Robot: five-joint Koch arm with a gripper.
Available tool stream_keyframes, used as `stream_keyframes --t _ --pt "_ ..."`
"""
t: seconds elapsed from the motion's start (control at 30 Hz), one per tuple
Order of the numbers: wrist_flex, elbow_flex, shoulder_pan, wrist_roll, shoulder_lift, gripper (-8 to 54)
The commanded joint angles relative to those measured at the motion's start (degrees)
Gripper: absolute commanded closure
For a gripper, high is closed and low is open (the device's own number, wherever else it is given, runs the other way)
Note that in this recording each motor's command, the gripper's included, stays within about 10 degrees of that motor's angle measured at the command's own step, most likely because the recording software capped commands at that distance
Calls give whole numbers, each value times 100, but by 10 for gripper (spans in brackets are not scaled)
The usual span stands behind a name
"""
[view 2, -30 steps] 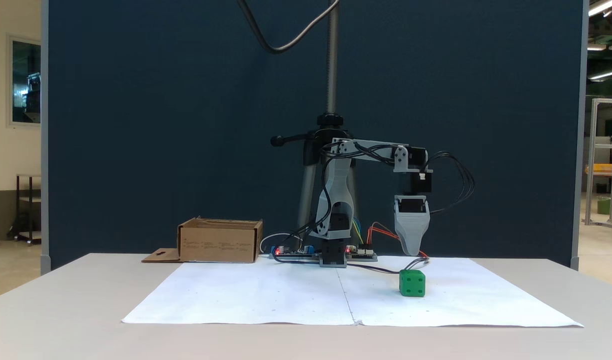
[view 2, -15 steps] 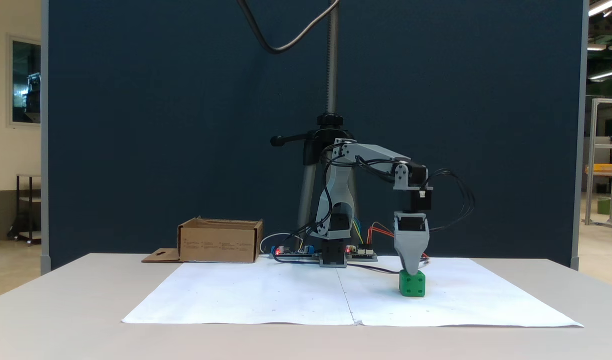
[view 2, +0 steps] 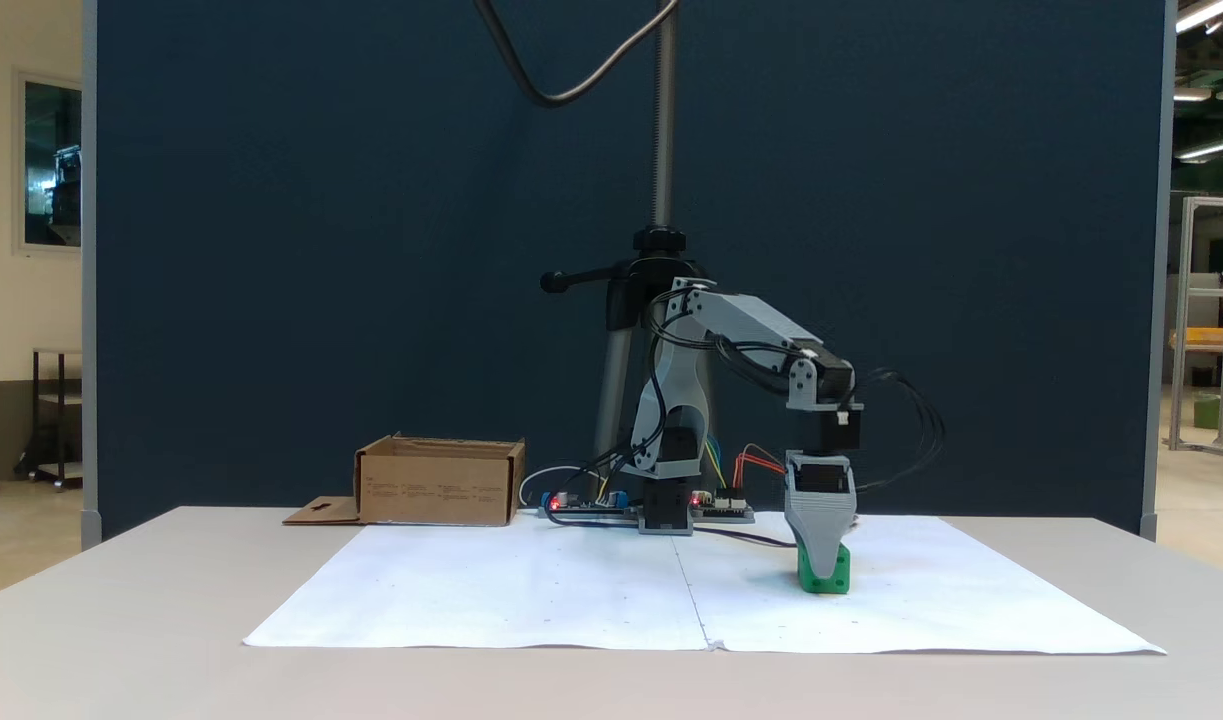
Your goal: Grasp a green dice and put it in the bin.
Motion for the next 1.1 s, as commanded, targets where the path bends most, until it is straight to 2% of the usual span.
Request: stream_keyframes --t 0.0,0.93,1.07 --pt "-26 -114 -53 466 97 33" --pt "-589 -123 141 439 -193 43" --pt "-694 -123 141 387 -255 75"
